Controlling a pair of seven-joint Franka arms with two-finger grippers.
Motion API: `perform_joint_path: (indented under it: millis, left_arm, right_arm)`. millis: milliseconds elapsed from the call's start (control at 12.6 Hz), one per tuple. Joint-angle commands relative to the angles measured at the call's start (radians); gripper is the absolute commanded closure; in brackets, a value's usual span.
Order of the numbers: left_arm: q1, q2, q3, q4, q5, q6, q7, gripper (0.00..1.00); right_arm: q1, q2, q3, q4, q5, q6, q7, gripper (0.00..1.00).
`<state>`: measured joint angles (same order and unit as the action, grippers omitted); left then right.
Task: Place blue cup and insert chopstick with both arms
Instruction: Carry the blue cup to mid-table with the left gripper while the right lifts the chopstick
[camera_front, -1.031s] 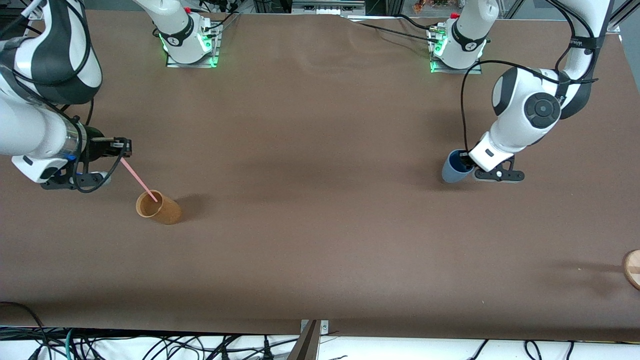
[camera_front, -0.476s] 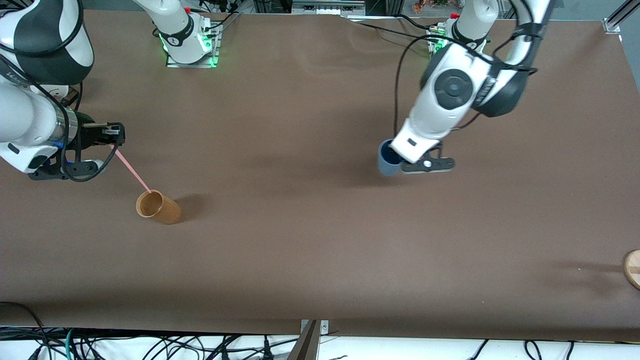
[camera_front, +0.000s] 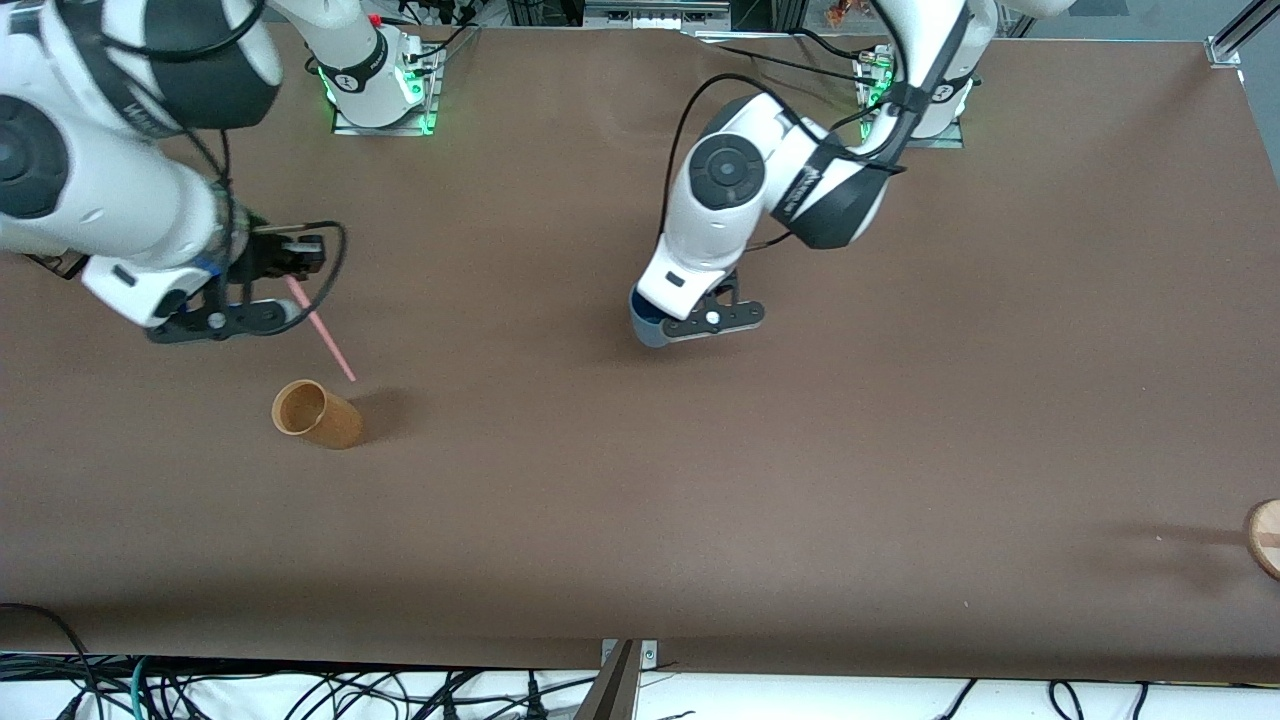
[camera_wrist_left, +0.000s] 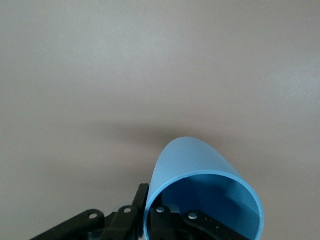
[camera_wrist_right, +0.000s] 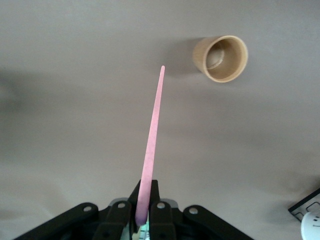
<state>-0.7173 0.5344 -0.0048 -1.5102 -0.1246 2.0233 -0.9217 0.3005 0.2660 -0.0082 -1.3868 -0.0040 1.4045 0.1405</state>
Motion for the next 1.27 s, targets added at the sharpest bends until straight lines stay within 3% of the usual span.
perform_joint_path:
  millis: [0, 238, 1189]
  left_arm:
    - [-0.056, 0.135, 0.019, 0.143, -0.027, -0.032, -0.112, 1.0]
    - [-0.088, 0.217, 0.02, 0.183, -0.026, -0.022, -0.157, 1.0]
    - [-0.088, 0.268, 0.022, 0.177, -0.015, 0.055, -0.16, 1.0]
  right_arm:
    - [0.02, 0.015, -0.003, 0.04, 0.036, -0.03, 0.042, 1.0]
    - [0.022, 0.016, -0.003, 0.04, 0.062, -0.029, 0.077, 1.0]
    - [0.02, 0.015, 0.01, 0.04, 0.101, -0.021, 0.079, 1.0]
